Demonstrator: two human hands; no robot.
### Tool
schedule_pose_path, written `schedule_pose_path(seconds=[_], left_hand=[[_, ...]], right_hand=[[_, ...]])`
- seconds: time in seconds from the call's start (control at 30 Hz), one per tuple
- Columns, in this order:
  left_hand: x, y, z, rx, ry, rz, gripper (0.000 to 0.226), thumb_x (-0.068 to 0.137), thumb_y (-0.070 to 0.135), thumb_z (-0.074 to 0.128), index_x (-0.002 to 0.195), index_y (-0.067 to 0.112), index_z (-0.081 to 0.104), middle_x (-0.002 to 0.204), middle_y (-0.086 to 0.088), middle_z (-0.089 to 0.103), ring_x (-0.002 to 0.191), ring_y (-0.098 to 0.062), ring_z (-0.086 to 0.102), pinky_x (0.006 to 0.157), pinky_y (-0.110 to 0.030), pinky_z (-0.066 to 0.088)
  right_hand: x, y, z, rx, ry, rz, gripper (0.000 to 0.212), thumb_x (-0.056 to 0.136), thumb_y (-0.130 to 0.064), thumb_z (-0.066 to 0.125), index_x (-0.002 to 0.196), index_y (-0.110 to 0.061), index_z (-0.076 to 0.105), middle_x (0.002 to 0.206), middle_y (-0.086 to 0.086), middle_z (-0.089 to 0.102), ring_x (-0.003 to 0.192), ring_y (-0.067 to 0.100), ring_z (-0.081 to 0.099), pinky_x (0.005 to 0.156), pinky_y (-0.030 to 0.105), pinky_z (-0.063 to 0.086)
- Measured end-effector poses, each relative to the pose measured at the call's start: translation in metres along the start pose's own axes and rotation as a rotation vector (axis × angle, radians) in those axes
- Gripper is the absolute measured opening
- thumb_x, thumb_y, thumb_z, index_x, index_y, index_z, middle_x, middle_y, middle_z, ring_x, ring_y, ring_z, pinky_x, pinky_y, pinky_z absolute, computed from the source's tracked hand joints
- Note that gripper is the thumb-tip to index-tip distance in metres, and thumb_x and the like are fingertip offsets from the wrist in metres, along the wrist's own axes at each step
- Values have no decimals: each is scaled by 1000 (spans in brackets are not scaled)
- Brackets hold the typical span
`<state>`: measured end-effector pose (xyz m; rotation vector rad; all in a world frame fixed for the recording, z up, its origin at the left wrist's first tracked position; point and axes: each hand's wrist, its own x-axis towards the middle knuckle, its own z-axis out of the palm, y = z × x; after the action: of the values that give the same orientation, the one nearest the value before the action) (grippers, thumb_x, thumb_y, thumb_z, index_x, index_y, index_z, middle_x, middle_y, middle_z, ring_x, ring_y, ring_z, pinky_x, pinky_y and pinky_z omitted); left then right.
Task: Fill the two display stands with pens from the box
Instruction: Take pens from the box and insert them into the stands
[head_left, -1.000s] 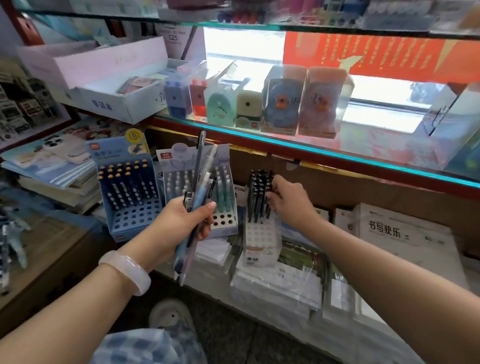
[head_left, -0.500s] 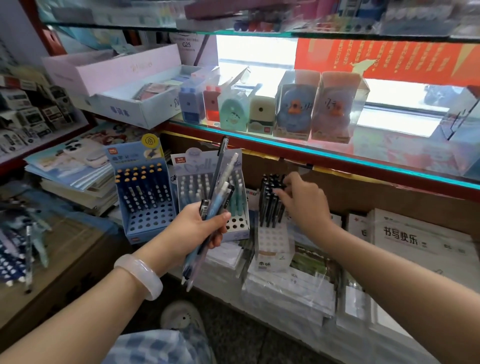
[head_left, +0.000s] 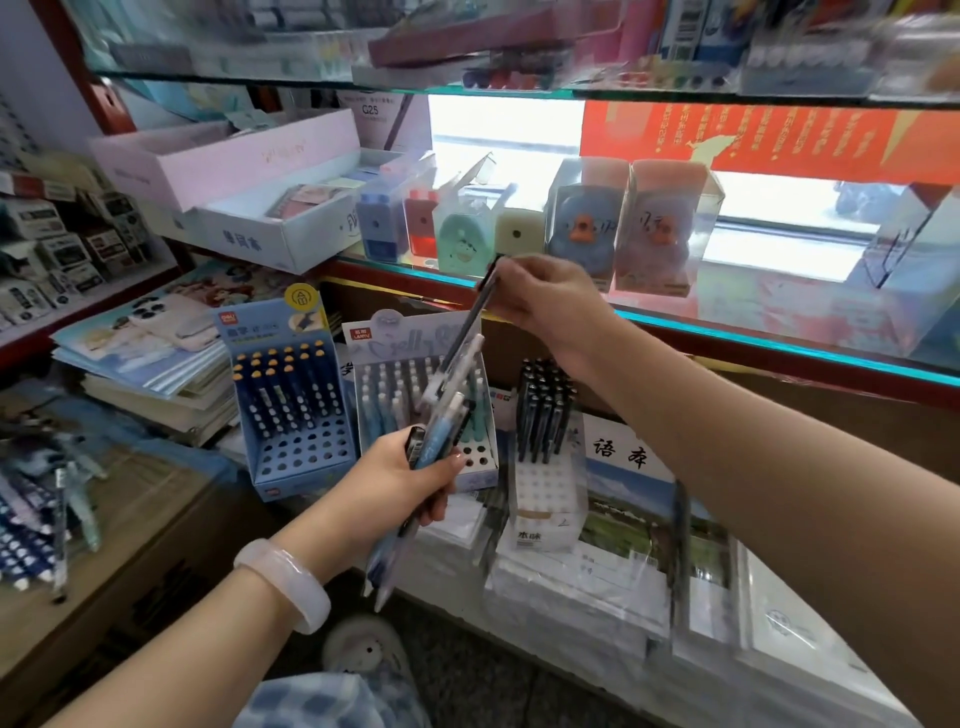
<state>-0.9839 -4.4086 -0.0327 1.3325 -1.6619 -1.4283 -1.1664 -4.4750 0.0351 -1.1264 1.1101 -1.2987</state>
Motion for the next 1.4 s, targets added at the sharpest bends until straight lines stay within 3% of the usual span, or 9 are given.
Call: schedule_pose_path(seconds=[0.1, 0.2, 0.37, 0.47, 0.7, 0.83, 0.97, 1.2, 1.4], left_hand=[[1, -4, -2, -8, 4, -9, 18, 90, 17, 58, 78, 5, 53, 53, -1, 56, 47, -11, 52, 47, -22, 42], [6, -6, -2, -56, 44, -17, 14, 91, 15, 57, 80, 6, 55, 51, 0, 57, 45, -9, 53, 45, -20, 43], [18, -8, 1, -146, 193, -15, 15, 91, 15, 56, 79, 7, 55, 59, -2, 57, 46, -9, 55, 46, -21, 46], [21, -7, 4, -153, 236, 3, 17, 91, 17, 56, 77, 6, 55, 60, -1, 58, 46, -9, 55, 47, -22, 47], [20, -6, 11, -68, 302, 74, 18, 91, 19, 56, 79, 5, 56, 59, -2, 58, 47, -10, 56, 53, -29, 49], [20, -7, 10, -97, 294, 80, 16, 91, 18, 56, 81, 5, 56, 60, -3, 57, 49, -11, 56, 52, -28, 48], [20, -11, 9, -118, 285, 70, 14, 91, 18, 56, 84, 6, 56, 64, -2, 58, 49, -10, 55, 51, -25, 47], [20, -18, 8, -125, 279, 68, 13, 91, 17, 56, 82, 7, 57, 63, -2, 58, 49, -10, 55, 50, -24, 46], [17, -17, 6, -146, 254, 67, 14, 90, 17, 56, 82, 6, 57, 62, -2, 59, 49, -11, 56, 49, -24, 46]], right_hand=[[1, -15, -21, 4, 156, -68, 10, 98, -13, 47, 99, -7, 56, 93, 7, 66, 82, 15, 67, 70, 20, 57], [-3, -18, -42, -233, 238, -161, 14, 97, -12, 48, 105, -2, 55, 89, 10, 66, 72, 11, 68, 63, 17, 55], [-16, 1, -74, -765, 177, -239, 11, 97, -17, 50, 102, -8, 50, 89, 11, 67, 72, 16, 70, 65, 30, 59], [-28, 26, -82, -1026, 132, -231, 5, 96, -20, 50, 96, -15, 47, 78, 2, 64, 70, 14, 67, 63, 25, 55], [-34, 76, -82, -1059, 152, -105, 15, 98, -26, 46, 98, -11, 46, 85, 11, 65, 77, 27, 65, 69, 49, 56], [-34, 91, -77, -1065, 160, -97, 11, 98, -23, 46, 99, -12, 44, 85, 11, 64, 68, 23, 61, 63, 40, 54], [-36, 100, -76, -1116, 131, -56, 11, 98, -23, 46, 95, -13, 43, 84, 9, 63, 71, 23, 60, 65, 40, 52], [-32, 116, -74, -1289, 259, -144, 16, 94, -25, 55, 97, -11, 61, 90, -1, 46, 83, 12, 44, 64, 24, 34], [-33, 114, -64, -1191, 263, -94, 18, 94, -23, 56, 104, -9, 59, 98, -1, 45, 89, 16, 52, 69, 23, 37]])
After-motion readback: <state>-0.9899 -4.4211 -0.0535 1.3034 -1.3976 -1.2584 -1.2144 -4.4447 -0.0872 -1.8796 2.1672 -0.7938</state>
